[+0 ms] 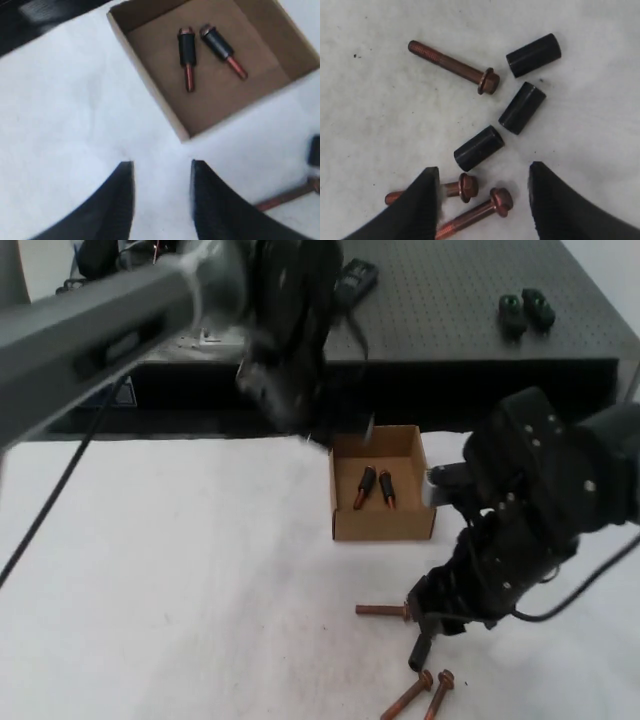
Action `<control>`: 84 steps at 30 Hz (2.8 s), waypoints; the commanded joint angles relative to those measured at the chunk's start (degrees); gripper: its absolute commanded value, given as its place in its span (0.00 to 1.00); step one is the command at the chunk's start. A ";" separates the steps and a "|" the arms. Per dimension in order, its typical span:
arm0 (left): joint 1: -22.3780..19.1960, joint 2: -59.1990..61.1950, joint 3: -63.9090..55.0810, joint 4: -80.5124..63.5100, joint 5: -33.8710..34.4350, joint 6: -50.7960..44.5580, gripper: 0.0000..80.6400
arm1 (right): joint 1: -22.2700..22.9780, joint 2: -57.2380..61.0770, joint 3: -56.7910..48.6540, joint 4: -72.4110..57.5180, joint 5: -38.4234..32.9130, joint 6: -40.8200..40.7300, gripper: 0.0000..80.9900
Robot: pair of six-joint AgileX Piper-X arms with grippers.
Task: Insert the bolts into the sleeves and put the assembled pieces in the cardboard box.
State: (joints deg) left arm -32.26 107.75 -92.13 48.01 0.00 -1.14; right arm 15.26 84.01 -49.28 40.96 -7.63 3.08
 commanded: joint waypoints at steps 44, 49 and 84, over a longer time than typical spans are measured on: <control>0.06 -30.09 34.69 -2.68 -0.65 -1.64 0.34 | -2.09 26.98 -21.83 10.24 5.78 6.25 0.24; 0.06 -30.09 34.69 -2.68 -0.65 -1.64 0.34 | -2.09 26.98 -21.83 8.82 5.83 5.90 0.29; -5.32 -2.93 15.48 -14.61 18.34 29.98 0.34 | -13.96 3.32 -21.73 16.88 5.32 -7.00 0.00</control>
State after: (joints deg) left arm -33.23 96.83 -65.44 28.56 18.01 17.63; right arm 1.38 87.83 -70.70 57.28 -1.41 -2.87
